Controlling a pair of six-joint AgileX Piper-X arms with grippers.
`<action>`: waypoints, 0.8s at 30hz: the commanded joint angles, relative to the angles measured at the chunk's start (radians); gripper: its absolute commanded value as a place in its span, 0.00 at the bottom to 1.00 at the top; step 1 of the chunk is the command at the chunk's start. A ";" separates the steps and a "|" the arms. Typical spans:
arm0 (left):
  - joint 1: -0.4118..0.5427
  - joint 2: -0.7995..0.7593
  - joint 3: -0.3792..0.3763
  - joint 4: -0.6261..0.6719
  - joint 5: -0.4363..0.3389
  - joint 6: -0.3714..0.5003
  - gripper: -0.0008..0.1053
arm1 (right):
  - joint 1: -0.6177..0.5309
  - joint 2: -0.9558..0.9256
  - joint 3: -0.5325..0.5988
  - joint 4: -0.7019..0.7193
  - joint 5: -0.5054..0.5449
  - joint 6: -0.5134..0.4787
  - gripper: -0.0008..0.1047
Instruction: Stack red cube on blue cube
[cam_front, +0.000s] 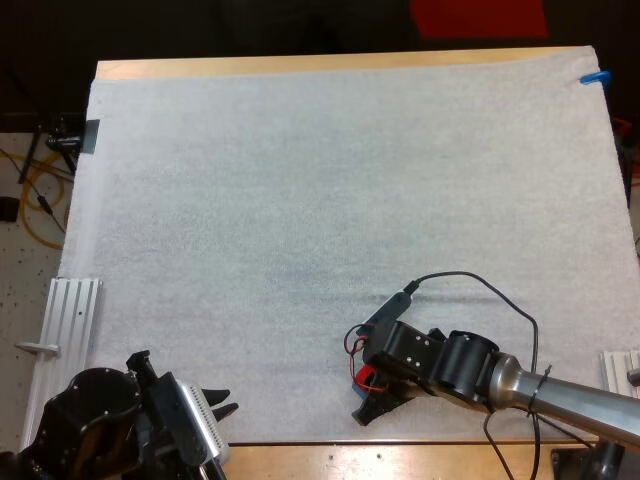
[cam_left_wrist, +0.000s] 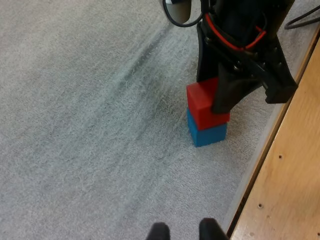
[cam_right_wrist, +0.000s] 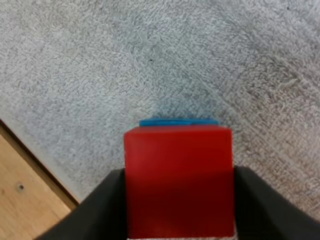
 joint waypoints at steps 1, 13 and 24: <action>-0.002 0.001 -0.001 -0.005 0.008 -0.010 0.12 | 0.000 0.004 -0.002 -0.005 -0.013 -0.007 0.56; -0.002 0.001 -0.001 -0.005 0.008 -0.010 0.12 | 0.000 -0.008 -0.046 -0.001 -0.013 0.012 0.58; -0.002 0.001 -0.001 -0.015 0.008 -0.037 0.12 | -0.003 -0.110 -0.175 0.169 0.027 -0.005 0.58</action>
